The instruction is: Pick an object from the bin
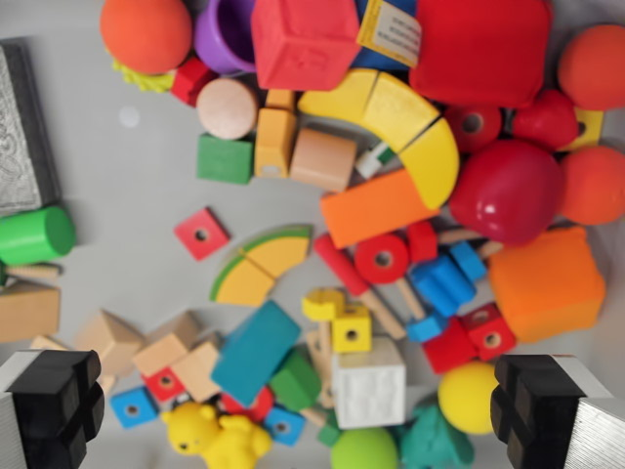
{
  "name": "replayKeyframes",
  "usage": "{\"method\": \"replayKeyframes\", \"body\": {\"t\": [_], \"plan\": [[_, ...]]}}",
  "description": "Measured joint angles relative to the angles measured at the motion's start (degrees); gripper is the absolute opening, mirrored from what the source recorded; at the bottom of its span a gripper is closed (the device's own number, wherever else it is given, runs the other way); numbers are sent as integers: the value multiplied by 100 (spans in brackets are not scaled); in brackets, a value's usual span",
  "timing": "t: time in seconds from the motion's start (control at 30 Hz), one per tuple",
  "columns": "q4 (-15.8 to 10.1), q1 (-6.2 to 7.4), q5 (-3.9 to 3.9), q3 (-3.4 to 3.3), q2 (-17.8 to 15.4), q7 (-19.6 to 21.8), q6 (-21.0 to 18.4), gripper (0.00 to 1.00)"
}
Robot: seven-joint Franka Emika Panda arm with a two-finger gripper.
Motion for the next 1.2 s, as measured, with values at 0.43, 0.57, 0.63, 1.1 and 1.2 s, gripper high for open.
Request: {"method": "replayKeyframes", "body": {"t": [0.43, 0.57, 0.63, 1.1, 1.2], "plan": [[-2, 0, 0, 0, 0, 0, 0, 100], [-20, 1, 0, 0, 0, -7, 3, 100], [-36, 4, 0, 0, 0, -15, 15, 100], [-299, 28, 0, 17, 0, -144, 276, 100], [-385, 34, 0, 24, 1, -192, 358, 100]]}}
